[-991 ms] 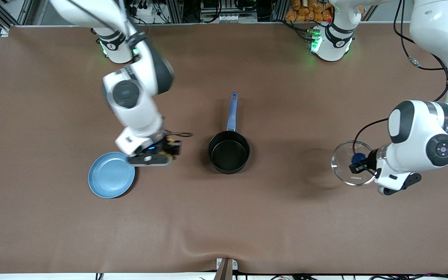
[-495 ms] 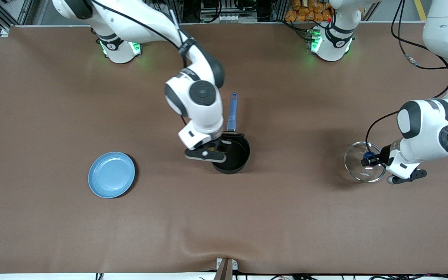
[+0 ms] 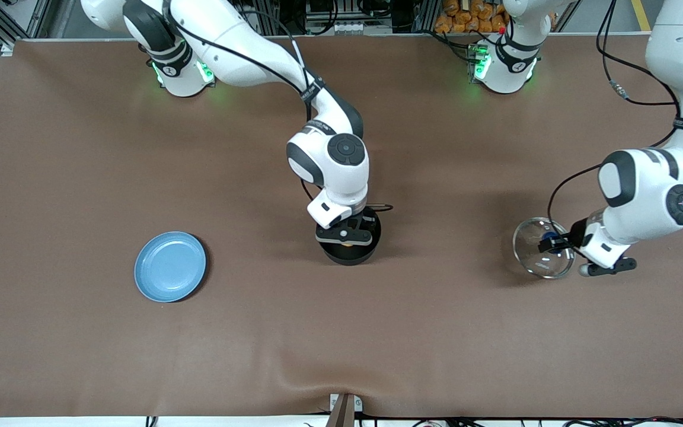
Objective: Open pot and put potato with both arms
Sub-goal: 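Lower the potato into the pot while the left gripper lowers the lid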
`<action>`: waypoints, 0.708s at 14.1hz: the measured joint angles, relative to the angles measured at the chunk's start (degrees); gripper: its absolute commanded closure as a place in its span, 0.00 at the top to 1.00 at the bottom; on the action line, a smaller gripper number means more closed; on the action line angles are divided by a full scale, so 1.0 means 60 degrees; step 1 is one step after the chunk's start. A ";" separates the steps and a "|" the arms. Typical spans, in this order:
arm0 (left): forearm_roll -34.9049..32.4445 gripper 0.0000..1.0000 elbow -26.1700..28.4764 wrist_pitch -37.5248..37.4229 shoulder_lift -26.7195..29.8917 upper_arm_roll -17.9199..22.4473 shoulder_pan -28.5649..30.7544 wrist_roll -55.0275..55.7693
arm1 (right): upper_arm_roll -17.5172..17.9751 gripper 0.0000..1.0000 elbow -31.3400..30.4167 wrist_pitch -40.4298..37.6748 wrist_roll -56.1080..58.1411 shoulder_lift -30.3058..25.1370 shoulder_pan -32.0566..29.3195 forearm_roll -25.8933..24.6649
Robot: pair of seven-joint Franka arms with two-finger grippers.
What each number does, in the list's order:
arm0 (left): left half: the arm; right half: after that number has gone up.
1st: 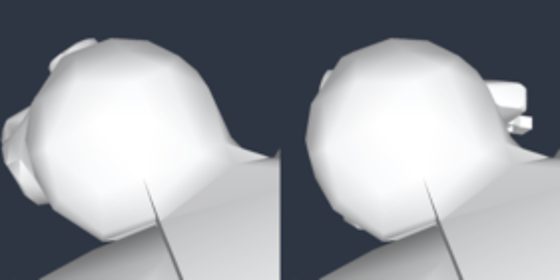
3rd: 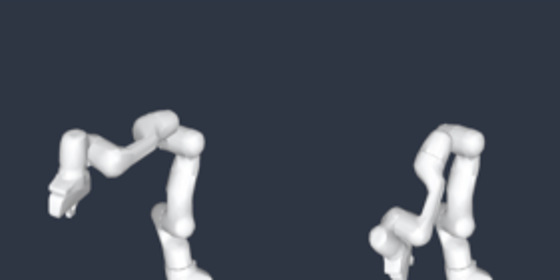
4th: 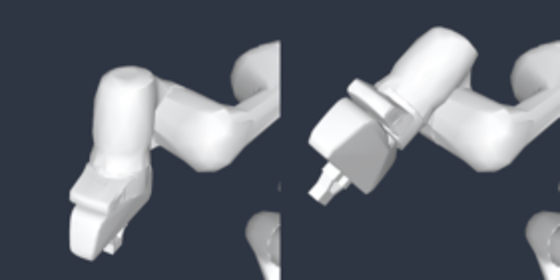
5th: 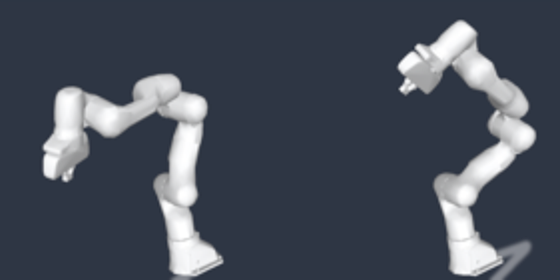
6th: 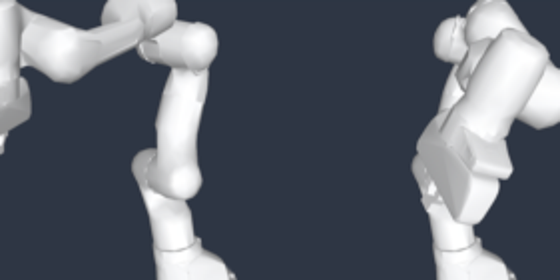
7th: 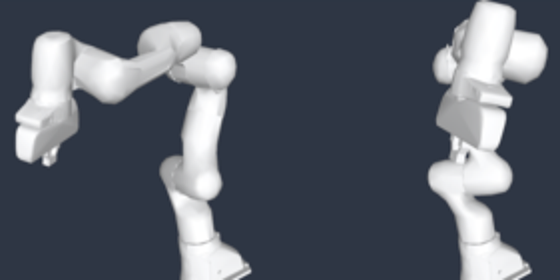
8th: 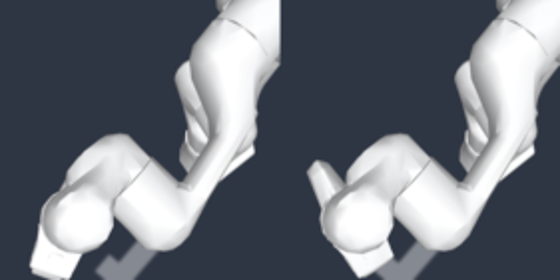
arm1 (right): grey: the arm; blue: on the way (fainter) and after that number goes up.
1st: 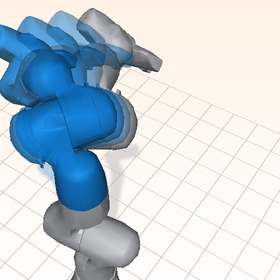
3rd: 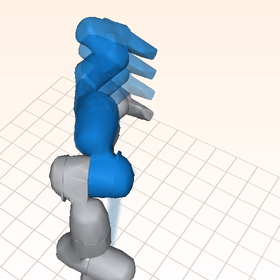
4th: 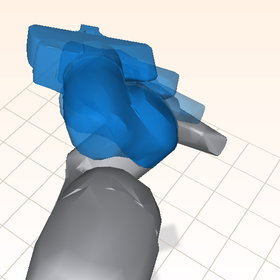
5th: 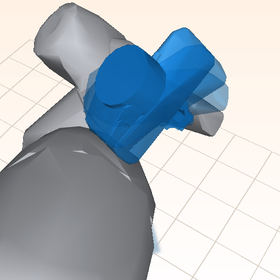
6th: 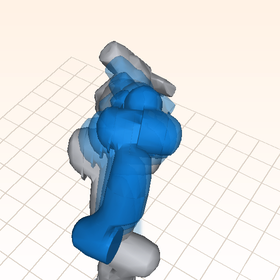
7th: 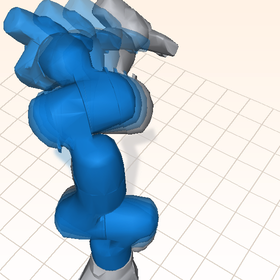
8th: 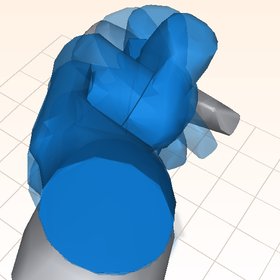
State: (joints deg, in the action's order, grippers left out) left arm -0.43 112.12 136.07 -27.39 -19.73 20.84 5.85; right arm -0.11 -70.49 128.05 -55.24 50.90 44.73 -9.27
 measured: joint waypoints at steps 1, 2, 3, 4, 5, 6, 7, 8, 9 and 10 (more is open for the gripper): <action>0.0000 0.00 0.0107 0.0142 -0.0048 -0.0006 -0.0107 0.0000 | 0.0000 0.00 0.0034 0.0073 0.0000 0.0134 0.0007 -0.0001; 0.0000 0.00 0.0190 0.0228 -0.0116 -0.0008 -0.0166 0.0000 | -0.0001 0.00 0.0051 0.0110 0.0000 0.0231 0.0009 -0.0002; 0.0000 0.00 0.0225 0.0283 -0.0200 -0.0007 -0.0181 0.0000 | -0.0003 0.00 0.0070 0.0120 0.0000 0.0294 0.0009 -0.0003; 0.0000 0.73 0.0232 0.0332 -0.0296 -0.0004 -0.0176 0.0000 | -0.0011 0.21 0.0086 0.0121 0.0000 0.0339 0.0009 -0.0003; 0.0000 1.00 0.0227 0.0371 -0.0350 -0.0007 -0.0174 0.0000 | -0.0023 0.30 0.0092 0.0124 0.0000 0.0354 0.0009 -0.0003; 0.0000 1.00 0.0228 0.0373 -0.0355 -0.0008 -0.0181 0.0000 | -0.0037 0.39 0.0098 0.0131 -0.0001 0.0355 0.0009 -0.0003; 0.0000 1.00 0.0228 0.0373 -0.0357 -0.0007 -0.0182 0.0000 | -0.0047 0.42 0.0111 0.0135 -0.0001 0.0355 0.0008 -0.0003; 0.0000 1.00 0.0224 0.0372 -0.0357 -0.0008 -0.0183 0.0001 | -0.0049 0.44 0.0121 0.0135 -0.0001 0.0355 0.0008 -0.0003; 0.0000 1.00 0.0206 0.0372 -0.0354 -0.0011 -0.0194 0.0018 | -0.0051 0.45 0.0127 0.0135 -0.0001 0.0356 0.0008 -0.0003; 0.0000 1.00 0.0173 0.0365 -0.0329 -0.0019 -0.0222 0.0089 | -0.0057 0.47 0.0128 0.0135 -0.0002 0.0358 0.0008 -0.0003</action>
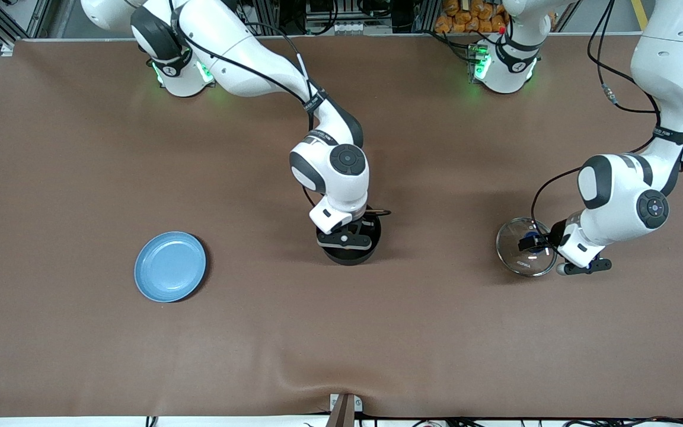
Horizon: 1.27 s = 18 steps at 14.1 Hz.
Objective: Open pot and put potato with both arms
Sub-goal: 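Lower the potato into the pot while the left gripper lowers the lid, then open both grippers and withdraw them from the pot and lid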
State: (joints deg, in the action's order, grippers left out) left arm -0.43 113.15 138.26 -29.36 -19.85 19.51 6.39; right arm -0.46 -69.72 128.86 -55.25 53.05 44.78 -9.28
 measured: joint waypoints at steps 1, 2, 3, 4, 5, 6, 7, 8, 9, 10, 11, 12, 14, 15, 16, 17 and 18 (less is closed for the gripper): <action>0.0000 1.00 -0.0042 -0.0038 0.0070 -0.0018 -0.0030 0.0084 | -0.0008 0.57 0.0000 0.0000 0.0000 0.0002 -0.0001 0.0000; 0.0000 1.00 -0.0097 -0.0142 0.0204 -0.0039 -0.0055 0.0160 | -0.0015 0.58 0.0001 0.0000 -0.0001 0.0006 -0.0001 0.0000; 0.0000 1.00 -0.0150 -0.0297 0.0420 -0.0060 -0.0071 0.0285 | -0.0020 0.59 0.0002 0.0000 -0.0001 0.0010 -0.0002 0.0000; 0.0000 1.00 -0.0194 -0.0487 0.0710 -0.0108 -0.0073 0.0438 | -0.0023 0.69 0.0002 0.0000 -0.0002 0.0016 -0.0002 0.0000; 0.0000 1.00 -0.0232 -0.0729 0.1047 -0.0204 -0.0074 0.0608 | -0.0026 0.73 0.0002 0.0000 -0.0002 0.0023 -0.0003 0.0000; 0.0000 1.00 -0.0260 -0.0991 0.1423 -0.0343 -0.0075 0.0784 | -0.0029 0.73 0.0002 0.0000 -0.0003 0.0029 -0.0004 0.0000; 0.0000 1.00 -0.0282 -0.1270 0.1821 -0.0502 -0.0081 0.0905 | -0.0032 0.74 0.0002 0.0000 -0.0005 0.0033 -0.0005 0.0000; 0.0000 1.00 -0.0312 -0.1609 0.2249 -0.0648 -0.0092 0.1011 | -0.0035 0.77 0.0003 0.0000 -0.0005 0.0036 -0.0005 0.0000; 0.0000 1.00 -0.0378 -0.2031 0.2677 -0.0756 -0.0107 0.1061 | -0.0037 0.82 0.0004 0.0000 -0.0006 0.0038 -0.0006 0.0000; 0.0000 1.00 -0.0513 -0.2544 0.3063 -0.0816 -0.0118 0.1088 | -0.0038 0.80 0.0004 0.0000 -0.0007 0.0039 -0.0006 0.0000; 0.0000 1.00 -0.0753 -0.3173 0.3385 -0.0837 -0.0121 0.1098 | -0.0040 0.76 0.0005 0.0000 -0.0009 0.0039 -0.0006 0.0000; 0.0000 1.00 -0.1118 -0.3871 0.3608 -0.0836 -0.0118 0.1098 | -0.0043 0.75 0.0005 0.0000 -0.0012 0.0040 -0.0006 0.0000; 0.0000 1.00 -0.2188 -0.5381 0.3780 -0.0827 -0.0112 0.1098 | -0.0058 0.75 0.0024 0.0000 -0.0014 0.0039 -0.0013 0.0000; 0.0000 1.00 -0.2758 -0.6071 0.3791 -0.0831 -0.0112 0.1098 | -0.0072 0.75 0.0079 0.0005 -0.0015 0.0026 -0.0021 0.0000; 0.0001 1.00 -0.3245 -0.6601 0.3794 -0.0865 -0.0111 0.1097 | -0.0082 0.76 0.0185 -0.0017 -0.0025 -0.0022 -0.0038 0.0002; 0.0001 1.00 -0.3648 -0.7040 0.3796 -0.0947 -0.0112 0.1097 | -0.0086 0.79 0.0302 -0.0190 -0.0041 -0.0123 -0.0069 0.0007; 0.0001 1.00 -0.3979 -0.7389 0.3798 -0.1061 -0.0116 0.1097 | -0.0086 0.81 0.0423 -0.0634 -0.0051 -0.0306 -0.0114 0.0021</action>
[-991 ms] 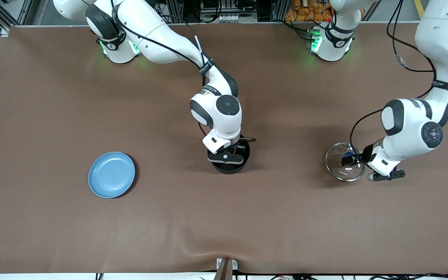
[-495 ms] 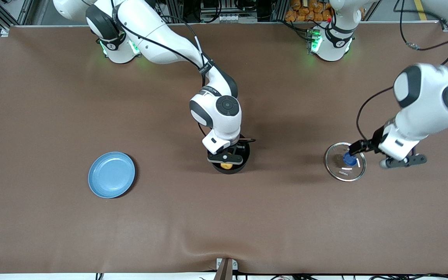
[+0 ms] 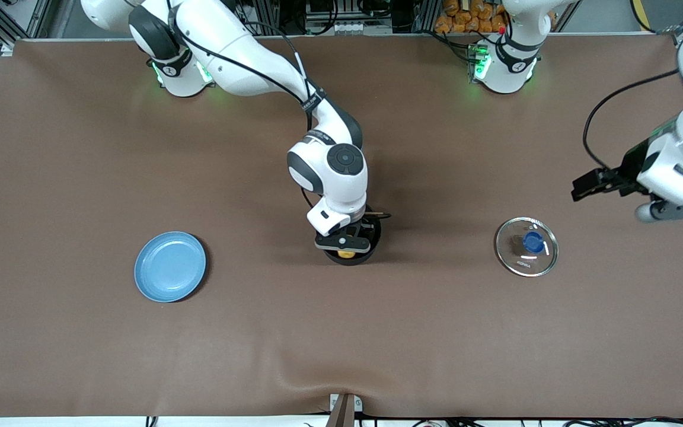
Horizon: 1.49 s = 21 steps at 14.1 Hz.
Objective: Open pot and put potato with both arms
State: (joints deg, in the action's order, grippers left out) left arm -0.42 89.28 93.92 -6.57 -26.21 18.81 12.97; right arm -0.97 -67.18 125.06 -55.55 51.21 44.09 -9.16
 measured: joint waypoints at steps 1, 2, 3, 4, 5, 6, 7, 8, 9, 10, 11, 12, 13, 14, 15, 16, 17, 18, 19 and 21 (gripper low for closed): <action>0.0000 1.00 -0.0295 -0.0246 0.0000 -0.0109 -0.0003 0.0000 | 0.0001 0.82 0.0104 -0.0585 -0.0006 -0.0251 -0.0060 0.0021; 0.0000 1.00 -0.0554 -0.0433 0.0001 -0.0165 -0.0010 0.0000 | 0.0004 0.82 0.0179 -0.1080 -0.0001 -0.0564 -0.0140 0.0041; 0.0000 1.00 -0.0765 -0.0575 0.0001 -0.0174 -0.0011 -0.0001 | 0.0006 0.82 0.0249 -0.1474 0.0078 -0.0960 -0.0244 0.0140; 0.0000 1.00 -0.0917 -0.0684 0.0001 -0.0151 -0.0025 -0.0020 | 0.0005 0.82 0.0282 -0.1852 0.0330 -0.1416 -0.0366 0.0398; 0.0000 1.00 -0.1021 -0.0751 0.0010 -0.0017 -0.0155 -0.0039 | -0.0007 0.82 0.0299 -0.2379 0.0735 -0.1924 -0.0522 0.0708; 0.0000 1.00 -0.1092 -0.0808 0.0052 0.0398 -0.0575 -0.0040 | -0.0017 0.82 0.0314 -0.3085 0.1282 -0.2459 -0.0743 0.0946; 0.0000 1.00 -0.1132 -0.0841 0.0120 0.1056 -0.1228 -0.0039 | -0.0025 0.82 0.0325 -0.3846 0.1928 -0.2985 -0.1024 0.1052; 0.0000 1.00 -0.1142 -0.0868 0.0213 0.1833 -0.1970 -0.0039 | -0.0031 0.84 0.0329 -0.4636 0.2693 -0.3518 -0.1376 0.1101; 0.0003 1.00 -0.1145 -0.0972 0.0319 0.2496 -0.2567 -0.0040 | -0.0039 0.85 0.0327 -0.5362 0.3520 -0.4030 -0.1784 0.1128; 0.0009 1.00 -0.1149 -0.1233 0.0422 0.2931 -0.2925 -0.0058 | -0.0047 0.86 0.0319 -0.6012 0.4352 -0.4502 -0.2242 0.1168; 0.0019 1.00 -0.1149 -0.1507 0.0515 0.3115 -0.3069 -0.0083 | -0.0055 0.91 0.0307 -0.6576 0.5127 -0.4907 -0.2735 0.1261; 0.0030 1.00 -0.1148 -0.1716 0.0592 0.3178 -0.3132 -0.0091 | -0.0063 0.97 0.0287 -0.7071 0.5787 -0.5259 -0.3251 0.1363; 0.0035 1.00 -0.1137 -0.1844 0.0653 0.3186 -0.3191 -0.0091 | -0.0068 1.00 0.0258 -0.7490 0.6315 -0.5546 -0.3751 0.1410; 0.0035 1.00 -0.1097 -0.1893 0.0703 0.3185 -0.3259 -0.0091 | -0.0070 1.00 0.0219 -0.7801 0.6748 -0.5763 -0.4184 0.1434; 0.0036 1.00 -0.1054 -0.1908 0.0734 0.3185 -0.3309 -0.0091 | -0.0072 1.00 0.0193 -0.8020 0.7087 -0.5910 -0.4554 0.1447; 0.0036 1.00 -0.1013 -0.1911 0.0754 0.3190 -0.3332 -0.0091 | -0.0073 1.00 0.0160 -0.8174 0.7352 -0.6015 -0.4869 0.1451; 0.0036 1.00 -0.0953 -0.1914 0.0793 0.3203 -0.3336 -0.0091 | -0.0075 1.00 0.0135 -0.8317 0.7611 -0.6089 -0.5158 0.1450; 0.0036 1.00 -0.0825 -0.1915 0.0881 0.3230 -0.3337 -0.0091 | -0.0074 1.00 0.0113 -0.8464 0.7919 -0.6165 -0.5446 0.1451; 0.0043 1.00 -0.0650 -0.1915 0.1010 0.3261 -0.3336 -0.0091 | -0.0074 1.00 0.0097 -0.8614 0.8224 -0.6246 -0.5737 0.1450; 0.0134 1.00 -0.0293 -0.1914 0.1315 0.3301 -0.3265 -0.0091 | -0.0074 1.00 0.0091 -0.8852 0.8653 -0.6402 -0.6267 0.1450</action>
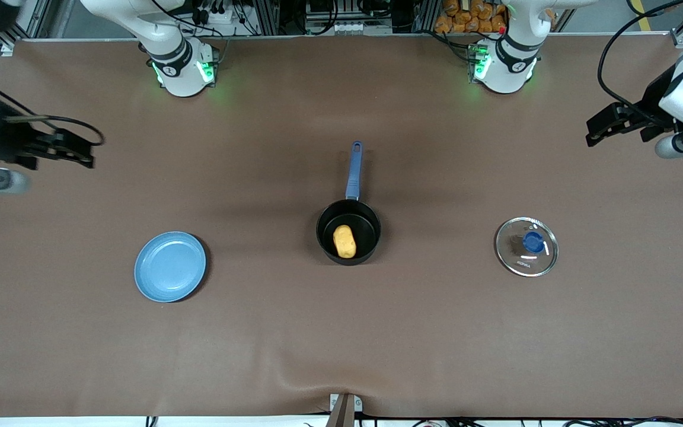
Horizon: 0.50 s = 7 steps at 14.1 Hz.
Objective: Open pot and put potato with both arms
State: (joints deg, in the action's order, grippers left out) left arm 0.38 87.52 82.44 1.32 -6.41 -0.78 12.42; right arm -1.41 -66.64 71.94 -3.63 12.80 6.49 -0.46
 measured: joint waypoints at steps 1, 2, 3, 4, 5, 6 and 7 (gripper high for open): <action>0.0055 1.00 0.0183 0.0011 0.0166 0.0002 0.0092 0.0000 | 0.0001 1.00 -0.0007 -0.0116 0.0171 -0.0082 -0.0223 0.0000; 0.0090 1.00 0.0345 0.0021 0.0316 0.0003 0.0166 0.0000 | 0.0002 1.00 -0.0009 -0.0209 0.0286 -0.0153 -0.0392 0.0000; 0.0103 1.00 0.0452 0.0034 0.0425 0.0005 0.0199 0.0000 | 0.0002 1.00 -0.0011 -0.0252 0.0349 -0.0214 -0.0495 0.0001; 0.0104 1.00 0.0517 0.0040 0.0499 0.0004 0.0200 0.0000 | 0.0002 1.00 -0.0020 -0.0262 0.0408 -0.0274 -0.0549 0.0005; 0.0105 1.00 0.0542 0.0042 0.0540 -0.0010 0.0197 0.0000 | 0.0004 1.00 -0.0059 -0.0244 0.0462 -0.0332 -0.0570 0.0009; 0.0105 1.00 0.0544 0.0046 0.0549 -0.0054 0.0194 0.0000 | 0.0008 1.00 -0.0231 -0.0065 0.0477 -0.0424 -0.0589 0.0012; 0.0105 1.00 0.0551 0.0058 0.0548 -0.0119 0.0191 0.0000 | 0.0008 1.00 -0.0673 0.0440 0.0494 -0.0636 -0.0622 0.0015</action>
State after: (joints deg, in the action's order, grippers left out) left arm 1.01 90.83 82.79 4.61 -7.12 0.37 12.42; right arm -1.36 -70.67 74.58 -0.67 8.99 2.76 -0.37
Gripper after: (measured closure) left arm 0.000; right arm 0.000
